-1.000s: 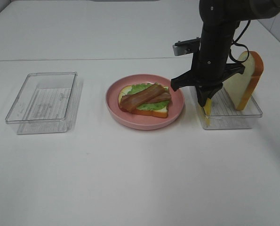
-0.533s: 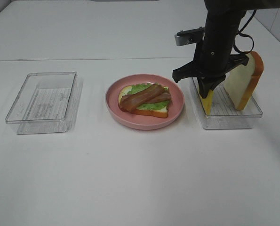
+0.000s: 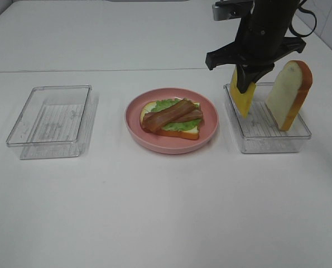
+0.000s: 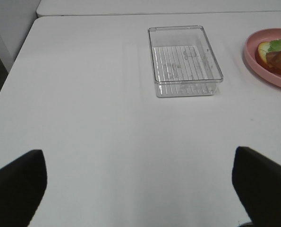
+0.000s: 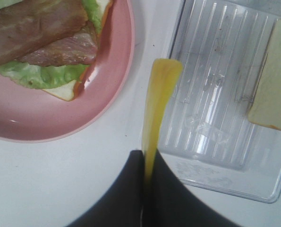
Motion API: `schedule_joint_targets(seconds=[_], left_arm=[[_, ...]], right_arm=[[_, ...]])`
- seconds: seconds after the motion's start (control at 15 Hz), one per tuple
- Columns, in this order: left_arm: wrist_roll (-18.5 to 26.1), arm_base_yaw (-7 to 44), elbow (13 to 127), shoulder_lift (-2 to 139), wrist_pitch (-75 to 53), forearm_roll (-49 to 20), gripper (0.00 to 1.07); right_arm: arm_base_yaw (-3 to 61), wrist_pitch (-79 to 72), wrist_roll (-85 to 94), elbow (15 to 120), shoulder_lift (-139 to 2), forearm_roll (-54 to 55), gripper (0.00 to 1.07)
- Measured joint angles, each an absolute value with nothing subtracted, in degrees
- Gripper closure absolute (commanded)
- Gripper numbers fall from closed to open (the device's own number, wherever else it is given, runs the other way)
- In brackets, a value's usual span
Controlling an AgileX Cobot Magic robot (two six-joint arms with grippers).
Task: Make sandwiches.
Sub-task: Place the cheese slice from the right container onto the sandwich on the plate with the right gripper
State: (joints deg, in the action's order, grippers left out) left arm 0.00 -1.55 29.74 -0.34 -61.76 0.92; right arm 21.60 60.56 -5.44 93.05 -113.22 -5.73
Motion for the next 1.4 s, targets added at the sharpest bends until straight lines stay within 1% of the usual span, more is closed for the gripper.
schedule_joint_targets(seconds=[0.13, 0.33, 0.47, 0.6, 0.73, 0.93, 1.13, 1.4], left_arm=[[0.00, -1.55, 29.74, -0.34, -61.76, 0.92, 0.04], [0.00, -1.55, 29.74, -0.34, -61.76, 0.92, 0.04], [0.00, -1.55, 29.74, -0.34, -61.76, 0.92, 0.04], [0.00, -1.55, 29.74, -0.34, -61.76, 0.92, 0.04], [0.00, -1.55, 29.74, -0.34, -61.76, 0.92, 0.04], [0.00, -1.55, 29.74, -0.34, -61.76, 0.92, 0.04], [0.00, -1.55, 29.74, -0.34, -61.76, 0.92, 0.04], [0.00, -1.55, 29.74, -0.34, -61.76, 0.92, 0.04]], right_arm=[[22.92, 60.56, -5.44, 93.05, -113.16, -4.93, 1.07], [26.99, 60.16, -5.44, 94.25, -113.16, -4.70, 1.07], [29.97, 58.04, -5.39, 96.14, -113.16, -2.64, 1.07], [31.00, 55.86, -4.47, 96.54, -113.50, 0.46, 1.07], [31.40, 52.25, -0.34, 96.54, -115.22, 7.39, 1.07], [31.40, 47.73, 3.84, 96.54, -118.20, 13.98, 1.07], [31.40, 44.75, 5.50, 96.54, -120.44, 15.70, 1.07], [31.40, 40.85, 6.65, 96.54, -123.47, 14.90, 1.07]])
